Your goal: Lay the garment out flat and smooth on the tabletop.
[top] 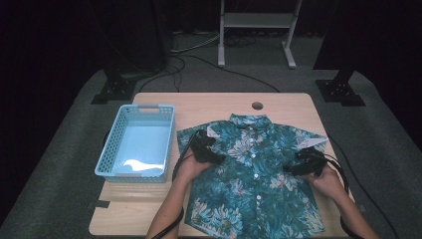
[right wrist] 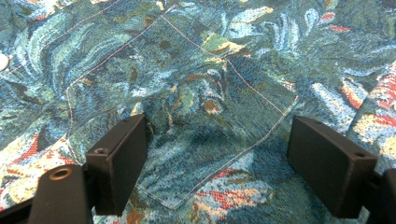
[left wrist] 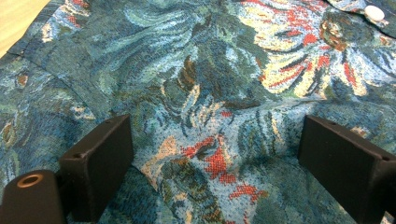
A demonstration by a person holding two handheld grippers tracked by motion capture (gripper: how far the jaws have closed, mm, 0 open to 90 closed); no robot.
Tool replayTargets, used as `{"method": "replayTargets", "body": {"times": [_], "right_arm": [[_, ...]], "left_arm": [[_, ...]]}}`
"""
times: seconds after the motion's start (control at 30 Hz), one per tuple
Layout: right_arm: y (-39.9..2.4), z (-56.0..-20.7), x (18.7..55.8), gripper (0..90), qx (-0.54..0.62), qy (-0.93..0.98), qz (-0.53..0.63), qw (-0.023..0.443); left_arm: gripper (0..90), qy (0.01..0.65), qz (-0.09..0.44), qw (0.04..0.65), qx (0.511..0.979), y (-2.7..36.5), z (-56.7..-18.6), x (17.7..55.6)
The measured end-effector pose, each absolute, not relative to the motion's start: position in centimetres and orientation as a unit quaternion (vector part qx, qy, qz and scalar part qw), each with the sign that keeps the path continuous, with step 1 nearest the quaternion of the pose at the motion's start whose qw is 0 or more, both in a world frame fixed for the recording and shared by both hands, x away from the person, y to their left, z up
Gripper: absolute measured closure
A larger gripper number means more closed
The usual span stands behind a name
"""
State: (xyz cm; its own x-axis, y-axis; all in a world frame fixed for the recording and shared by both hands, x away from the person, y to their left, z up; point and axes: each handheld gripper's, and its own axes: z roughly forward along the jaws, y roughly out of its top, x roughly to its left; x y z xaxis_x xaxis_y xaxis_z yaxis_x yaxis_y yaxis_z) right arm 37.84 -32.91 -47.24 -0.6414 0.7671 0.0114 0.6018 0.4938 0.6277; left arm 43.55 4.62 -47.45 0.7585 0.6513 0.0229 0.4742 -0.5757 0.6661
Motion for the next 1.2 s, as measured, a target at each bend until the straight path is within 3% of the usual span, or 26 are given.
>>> {"method": "replayTargets", "body": {"times": [0.63,1.2], "right_arm": [[-33.5,-47.3,40.5,19.5,0.407,0.849,0.307,0.140],[-33.4,-46.4,38.3,22.3,0.414,0.832,0.343,0.138]], "left_arm": [[9.6,0.331,0.142,0.342,0.868,4.1,-47.6,45.5],[9.6,0.278,0.144,0.351,0.882,3.9,-45.7,41.8]]}}
